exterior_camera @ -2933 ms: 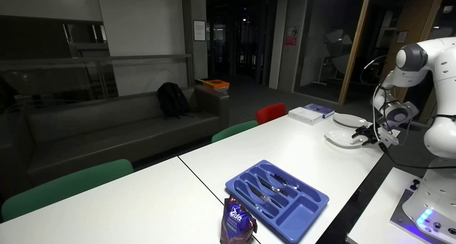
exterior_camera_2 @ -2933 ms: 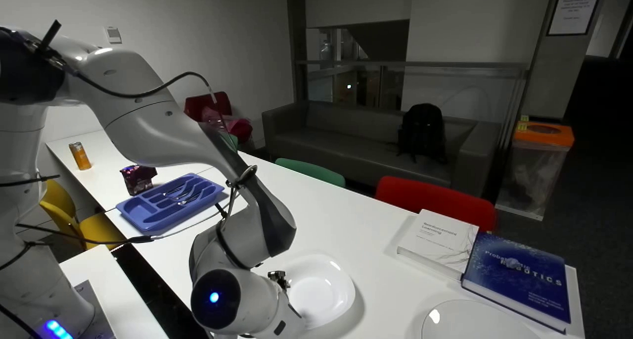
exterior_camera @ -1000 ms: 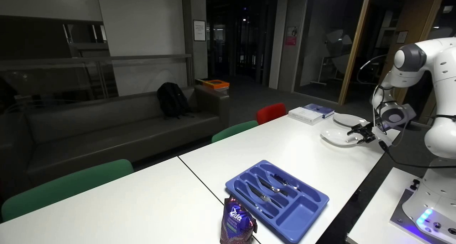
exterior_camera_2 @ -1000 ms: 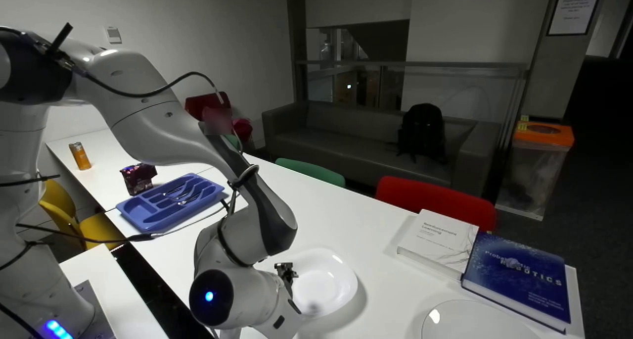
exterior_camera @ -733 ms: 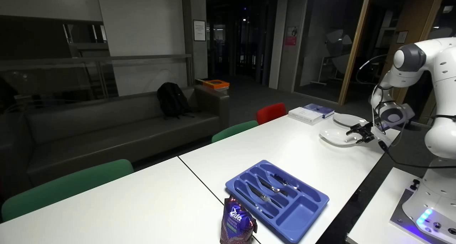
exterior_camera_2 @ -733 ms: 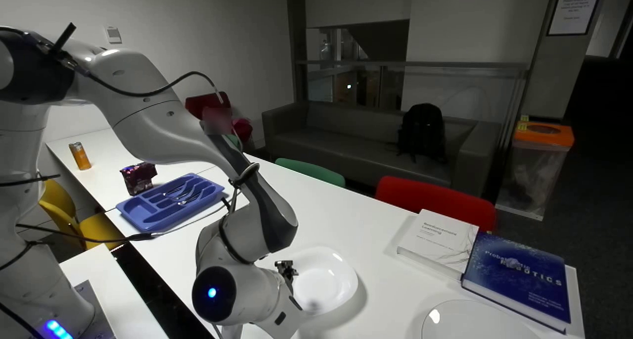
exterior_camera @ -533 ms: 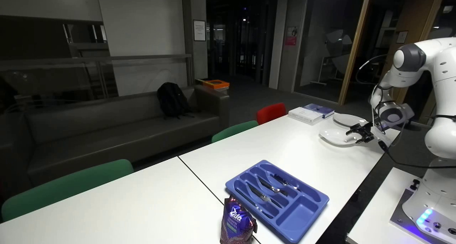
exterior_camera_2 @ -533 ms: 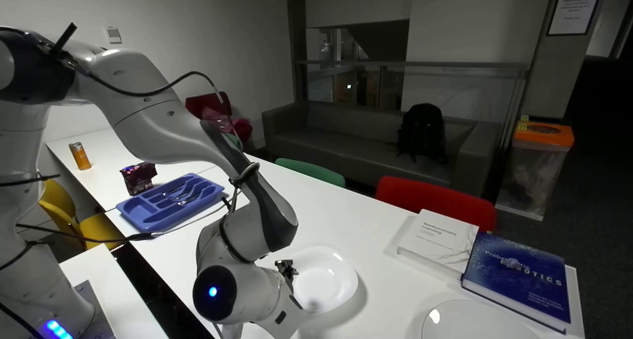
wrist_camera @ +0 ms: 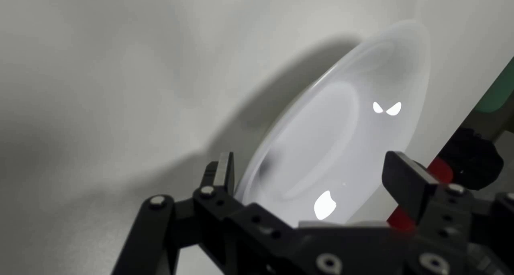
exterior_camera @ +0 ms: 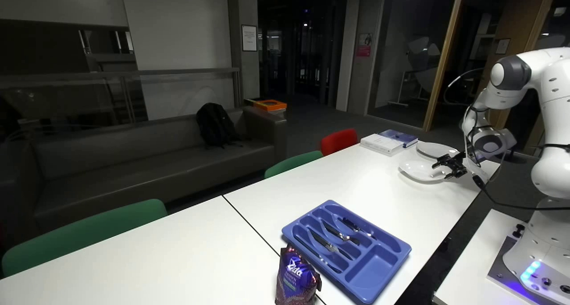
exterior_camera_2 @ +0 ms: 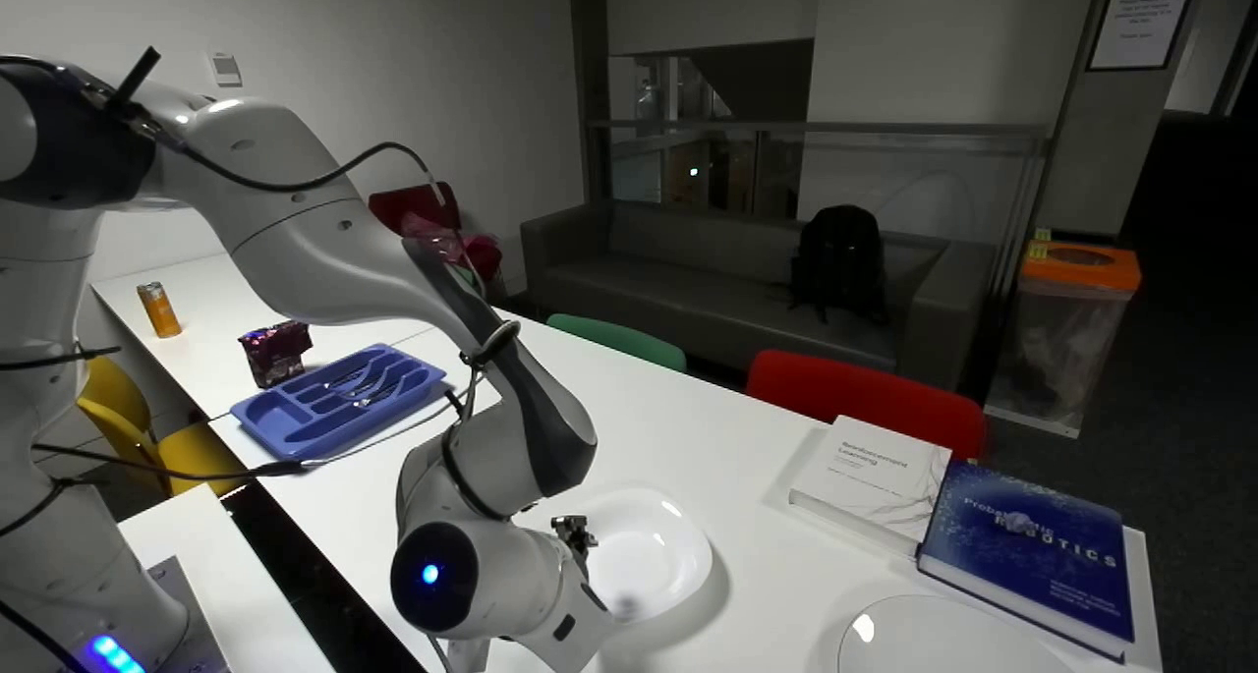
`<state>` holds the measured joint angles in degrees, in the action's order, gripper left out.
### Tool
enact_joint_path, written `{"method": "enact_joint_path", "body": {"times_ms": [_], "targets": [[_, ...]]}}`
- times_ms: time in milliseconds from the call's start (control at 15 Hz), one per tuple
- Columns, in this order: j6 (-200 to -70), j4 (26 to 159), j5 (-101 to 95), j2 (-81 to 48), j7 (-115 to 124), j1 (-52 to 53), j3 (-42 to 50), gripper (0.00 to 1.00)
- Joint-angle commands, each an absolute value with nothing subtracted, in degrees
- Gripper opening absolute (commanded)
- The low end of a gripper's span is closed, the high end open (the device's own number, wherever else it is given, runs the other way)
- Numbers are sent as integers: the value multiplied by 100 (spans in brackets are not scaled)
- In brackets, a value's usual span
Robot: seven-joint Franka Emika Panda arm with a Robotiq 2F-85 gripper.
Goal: Move the plate to the left
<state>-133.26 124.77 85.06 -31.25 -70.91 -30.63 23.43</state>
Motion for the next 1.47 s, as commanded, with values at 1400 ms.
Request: {"method": "enact_joint_path", "body": {"times_ms": [1400], "targets": [[-13383, 12266, 8723, -3394, -7113, -3056, 2310, 100]]}}
